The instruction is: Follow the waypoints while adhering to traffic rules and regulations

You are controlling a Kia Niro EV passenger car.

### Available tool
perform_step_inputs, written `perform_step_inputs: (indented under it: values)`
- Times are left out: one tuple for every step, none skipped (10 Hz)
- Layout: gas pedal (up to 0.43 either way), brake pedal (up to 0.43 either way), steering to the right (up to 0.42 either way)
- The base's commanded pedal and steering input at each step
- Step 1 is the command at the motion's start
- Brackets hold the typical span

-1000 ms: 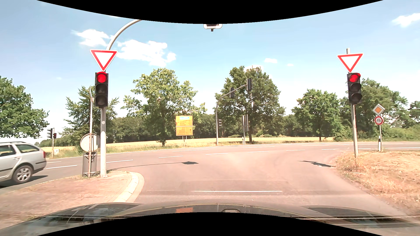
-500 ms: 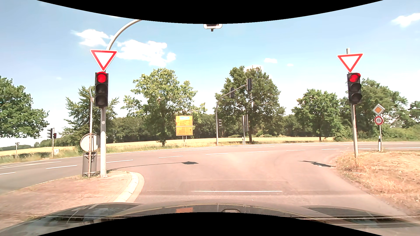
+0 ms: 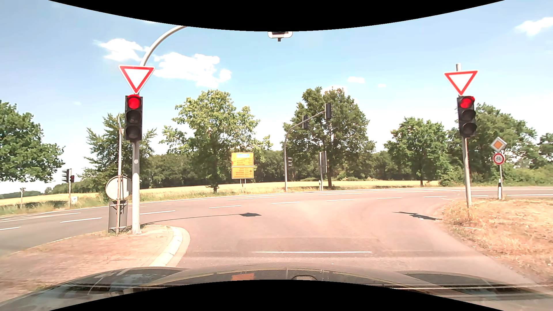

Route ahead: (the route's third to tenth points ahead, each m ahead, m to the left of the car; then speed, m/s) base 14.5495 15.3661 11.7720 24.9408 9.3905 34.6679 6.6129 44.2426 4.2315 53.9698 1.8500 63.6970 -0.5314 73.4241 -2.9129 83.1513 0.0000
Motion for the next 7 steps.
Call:
perform_step_inputs:
  values:
    - [0.0, 0.0, -0.006]
    - [0.0, 0.0, -0.006]
    - [0.0, 0.0, -0.006]
    - [0.0, 0.0, -0.006]
    - [0.0, 0.0, -0.006]
    - [0.0, 0.0, -0.006]
    - [0.0, 0.0, -0.006]
